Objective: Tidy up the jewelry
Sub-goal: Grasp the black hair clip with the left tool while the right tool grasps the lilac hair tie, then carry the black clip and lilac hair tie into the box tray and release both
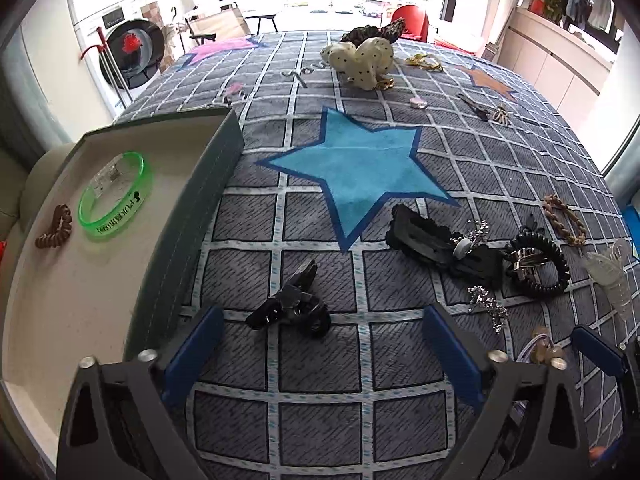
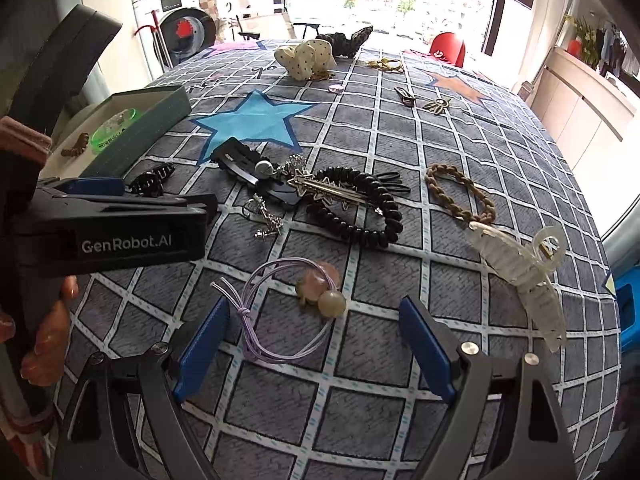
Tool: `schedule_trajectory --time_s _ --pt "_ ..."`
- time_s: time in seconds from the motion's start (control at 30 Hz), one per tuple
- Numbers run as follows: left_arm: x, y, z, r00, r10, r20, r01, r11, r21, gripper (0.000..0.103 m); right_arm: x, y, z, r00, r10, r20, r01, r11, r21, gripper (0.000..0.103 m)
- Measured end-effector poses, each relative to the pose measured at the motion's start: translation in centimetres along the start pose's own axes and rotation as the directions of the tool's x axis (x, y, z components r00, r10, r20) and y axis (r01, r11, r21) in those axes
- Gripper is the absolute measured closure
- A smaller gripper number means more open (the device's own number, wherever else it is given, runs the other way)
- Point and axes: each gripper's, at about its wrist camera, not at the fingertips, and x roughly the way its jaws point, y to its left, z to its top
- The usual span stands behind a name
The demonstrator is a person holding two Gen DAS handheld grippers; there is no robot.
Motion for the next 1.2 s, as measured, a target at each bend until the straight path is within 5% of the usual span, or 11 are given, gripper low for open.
schedule_trajectory --time_s 0.13,0.3,0.5,1.2 --pt "-0.6 -0.3 0.1 1.0 -0.023 0.014 0.022 1.0 0.022 0.04 -0.1 0.0 0.0 1.0 0.002 0.004 -0.002 1.0 0.003 0.022" --pt "-1.0 -0.2 0.1 0.999 -0.033 0.016 0.033 0.999 0.02 0.075 -0.3 0.3 0.2 1.0 0.007 0.007 -0.007 1.0 0.0 0.042" --pt "-1.6 0.3 -0.5 0.997 -0.073 0.013 0.072 0.997 0.004 0.079 -0.6 0.4 0.2 1.0 0.014 0.012 -0.015 1.0 0.006 0.082" --pt "-8.4 1.0 -3.5 0.985 -0.129 0.115 0.129 0.992 0.015 0.079 -4.3 -2.6 -0.8 0.986 0.166 0.019 -0.167 0.97 0.178 0.082"
